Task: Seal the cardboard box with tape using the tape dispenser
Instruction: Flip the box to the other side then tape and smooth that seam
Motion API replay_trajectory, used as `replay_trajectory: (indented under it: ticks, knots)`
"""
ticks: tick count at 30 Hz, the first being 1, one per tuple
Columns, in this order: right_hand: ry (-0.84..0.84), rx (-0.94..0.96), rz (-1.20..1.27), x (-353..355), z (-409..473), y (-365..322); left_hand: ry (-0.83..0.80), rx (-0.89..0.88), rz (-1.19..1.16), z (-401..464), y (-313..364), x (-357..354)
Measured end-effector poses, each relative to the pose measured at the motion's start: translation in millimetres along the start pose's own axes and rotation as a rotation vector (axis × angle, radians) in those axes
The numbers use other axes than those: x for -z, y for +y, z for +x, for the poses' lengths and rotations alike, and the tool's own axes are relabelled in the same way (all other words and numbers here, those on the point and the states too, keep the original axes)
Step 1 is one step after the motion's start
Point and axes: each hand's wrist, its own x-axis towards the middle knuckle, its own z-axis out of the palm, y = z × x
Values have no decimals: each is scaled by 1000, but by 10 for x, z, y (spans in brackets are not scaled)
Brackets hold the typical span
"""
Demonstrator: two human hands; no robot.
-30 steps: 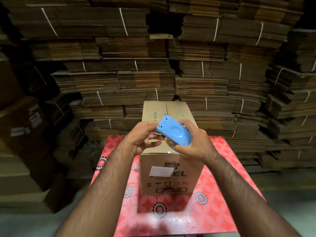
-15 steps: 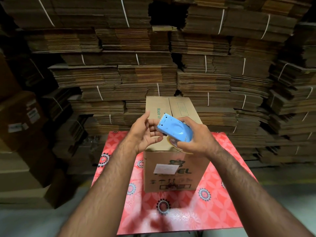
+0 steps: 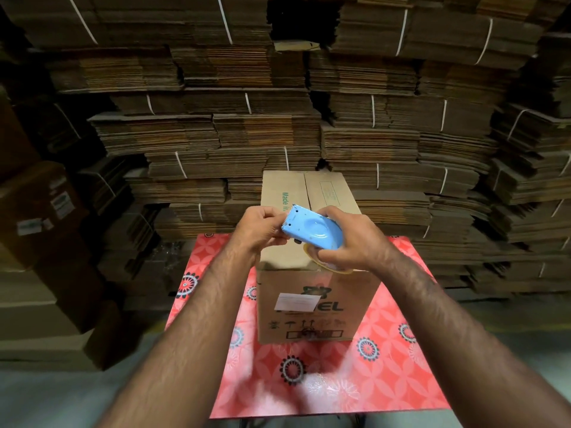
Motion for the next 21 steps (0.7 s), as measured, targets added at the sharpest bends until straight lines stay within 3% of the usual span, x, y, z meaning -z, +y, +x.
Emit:
replay_trajectory:
  ticks: [5, 11, 21]
  knots:
    - [-95, 143, -148, 261, 203, 205, 206, -72, 42, 18, -18, -151]
    - [-209, 290, -148, 339, 384, 331, 364, -69, 85, -19, -76, -284]
    - [-418, 470, -222, 238, 486, 303, 427, 90, 112, -275, -442, -9]
